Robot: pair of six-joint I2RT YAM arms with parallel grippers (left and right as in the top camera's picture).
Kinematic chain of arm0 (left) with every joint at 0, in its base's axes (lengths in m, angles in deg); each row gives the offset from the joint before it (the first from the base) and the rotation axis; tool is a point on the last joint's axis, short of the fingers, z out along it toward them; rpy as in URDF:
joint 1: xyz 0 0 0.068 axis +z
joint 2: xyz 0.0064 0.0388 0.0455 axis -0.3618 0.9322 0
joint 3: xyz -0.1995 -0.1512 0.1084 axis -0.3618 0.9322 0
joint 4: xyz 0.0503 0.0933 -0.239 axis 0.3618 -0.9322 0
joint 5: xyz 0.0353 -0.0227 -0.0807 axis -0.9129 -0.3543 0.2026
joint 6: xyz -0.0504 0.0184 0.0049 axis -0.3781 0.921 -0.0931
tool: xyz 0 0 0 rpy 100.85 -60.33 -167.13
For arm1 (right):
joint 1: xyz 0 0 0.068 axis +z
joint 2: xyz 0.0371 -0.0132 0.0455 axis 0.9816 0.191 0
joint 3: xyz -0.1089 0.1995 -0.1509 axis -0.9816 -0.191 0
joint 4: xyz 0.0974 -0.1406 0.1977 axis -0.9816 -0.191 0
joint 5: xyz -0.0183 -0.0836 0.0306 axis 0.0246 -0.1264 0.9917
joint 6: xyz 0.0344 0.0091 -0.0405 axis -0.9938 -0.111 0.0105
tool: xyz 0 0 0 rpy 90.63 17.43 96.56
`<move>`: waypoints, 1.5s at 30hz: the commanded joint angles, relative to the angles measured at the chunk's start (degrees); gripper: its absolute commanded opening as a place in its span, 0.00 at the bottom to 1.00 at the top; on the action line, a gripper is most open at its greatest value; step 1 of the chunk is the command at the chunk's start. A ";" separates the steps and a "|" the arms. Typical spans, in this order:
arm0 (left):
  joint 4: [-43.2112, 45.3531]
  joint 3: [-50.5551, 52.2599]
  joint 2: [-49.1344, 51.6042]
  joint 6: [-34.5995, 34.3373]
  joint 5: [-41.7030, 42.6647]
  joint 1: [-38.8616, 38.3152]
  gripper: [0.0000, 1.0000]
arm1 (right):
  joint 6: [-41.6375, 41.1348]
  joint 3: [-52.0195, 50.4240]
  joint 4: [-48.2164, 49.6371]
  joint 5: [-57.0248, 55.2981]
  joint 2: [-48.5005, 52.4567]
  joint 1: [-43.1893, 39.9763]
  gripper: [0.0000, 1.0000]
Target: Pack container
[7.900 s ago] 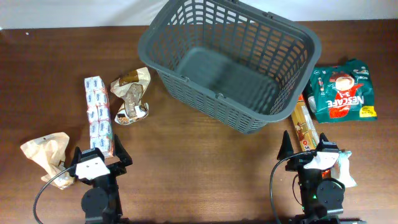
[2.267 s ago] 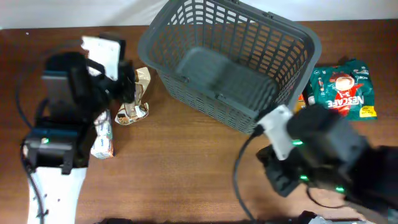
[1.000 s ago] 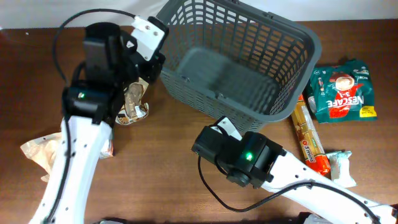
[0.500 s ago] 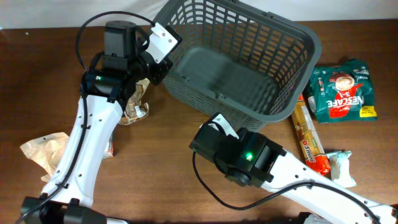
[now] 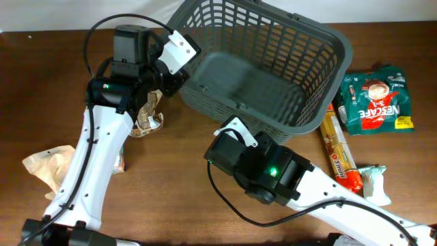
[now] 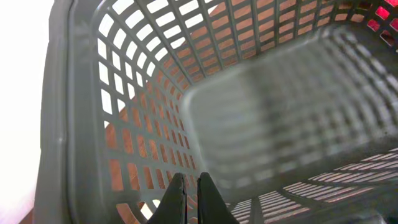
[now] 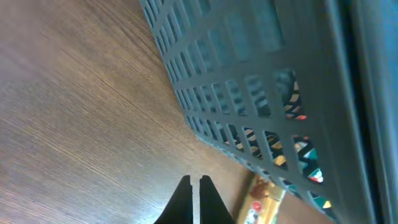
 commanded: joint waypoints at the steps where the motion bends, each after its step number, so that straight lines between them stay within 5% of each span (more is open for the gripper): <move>1: -1.75 0.28 -0.02 1.38 0.57 -0.13 0.01 | 8.35 -0.44 -0.15 -2.36 -0.22 0.46 0.04; 10: -1.81 0.28 -0.02 1.40 0.57 -0.13 0.02 | 17.49 -0.44 -0.48 -2.14 -0.22 -1.64 0.04; 45: -13.55 0.26 -0.35 3.98 -0.48 -0.13 0.02 | 25.77 -0.44 15.39 2.91 -0.22 -19.23 0.04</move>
